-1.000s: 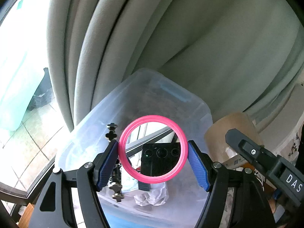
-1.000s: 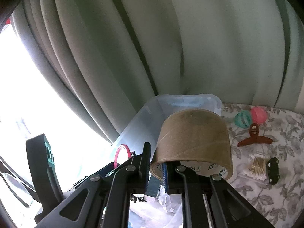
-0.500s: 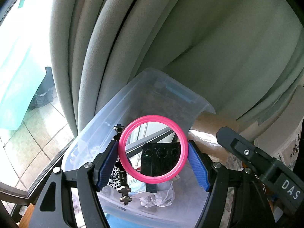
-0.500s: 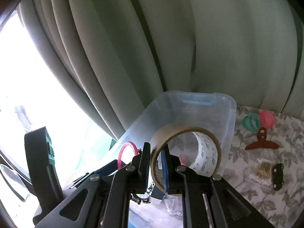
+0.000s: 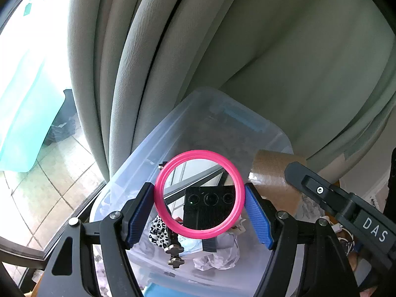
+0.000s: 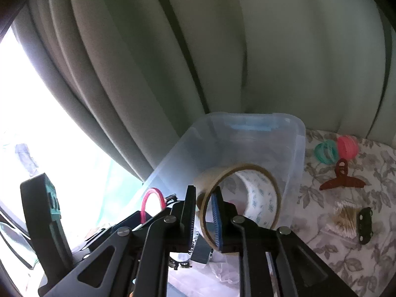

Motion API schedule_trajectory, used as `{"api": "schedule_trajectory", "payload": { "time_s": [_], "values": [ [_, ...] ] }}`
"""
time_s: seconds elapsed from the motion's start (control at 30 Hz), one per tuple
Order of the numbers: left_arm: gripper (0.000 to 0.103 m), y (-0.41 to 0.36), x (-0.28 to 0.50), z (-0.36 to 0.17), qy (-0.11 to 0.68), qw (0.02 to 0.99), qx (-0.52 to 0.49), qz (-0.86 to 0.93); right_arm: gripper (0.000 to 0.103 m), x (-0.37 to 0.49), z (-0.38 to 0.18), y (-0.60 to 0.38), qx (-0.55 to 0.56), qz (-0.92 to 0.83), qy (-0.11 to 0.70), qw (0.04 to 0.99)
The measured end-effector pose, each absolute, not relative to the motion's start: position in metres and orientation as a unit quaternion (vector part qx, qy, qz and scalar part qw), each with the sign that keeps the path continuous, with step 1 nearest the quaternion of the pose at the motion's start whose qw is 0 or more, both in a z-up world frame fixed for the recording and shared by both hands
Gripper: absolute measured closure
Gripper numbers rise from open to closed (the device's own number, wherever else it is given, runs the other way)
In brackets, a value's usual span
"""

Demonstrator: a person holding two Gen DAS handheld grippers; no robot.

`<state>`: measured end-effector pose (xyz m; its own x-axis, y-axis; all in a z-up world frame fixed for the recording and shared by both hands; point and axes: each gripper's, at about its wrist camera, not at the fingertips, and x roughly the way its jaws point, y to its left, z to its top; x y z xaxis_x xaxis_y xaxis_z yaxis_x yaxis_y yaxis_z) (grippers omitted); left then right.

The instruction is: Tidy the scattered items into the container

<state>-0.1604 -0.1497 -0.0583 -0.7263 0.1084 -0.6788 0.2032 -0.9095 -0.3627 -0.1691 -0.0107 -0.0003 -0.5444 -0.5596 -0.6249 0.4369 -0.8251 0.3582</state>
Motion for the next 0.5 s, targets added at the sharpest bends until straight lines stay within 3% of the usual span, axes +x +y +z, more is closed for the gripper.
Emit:
{"api": "schedule_trajectory", "payload": {
  "time_s": [0.17, 0.23, 0.33, 0.5],
  "values": [
    [0.029, -0.148, -0.163, -0.059, 0.209, 0.029, 0.372, -0.904, 0.085, -0.174, -0.007, -0.013, 0.397, -0.871, -0.082, 0.276],
    [0.029, -0.146, -0.164, -0.059, 0.205, 0.031, 0.375, -0.904, 0.082, -0.175, -0.008, -0.013, 0.401, -0.871, -0.081, 0.271],
    [0.029, -0.143, -0.165, -0.059, 0.202, 0.031, 0.377, -0.904, 0.065, -0.172, -0.006, -0.012, 0.399, -0.873, -0.084, 0.269],
    [0.028, -0.145, -0.167, -0.061, 0.205, 0.029, 0.379, -0.902, 0.063, -0.163, 0.006, -0.010, 0.381, -0.880, -0.081, 0.272]
  ]
}}
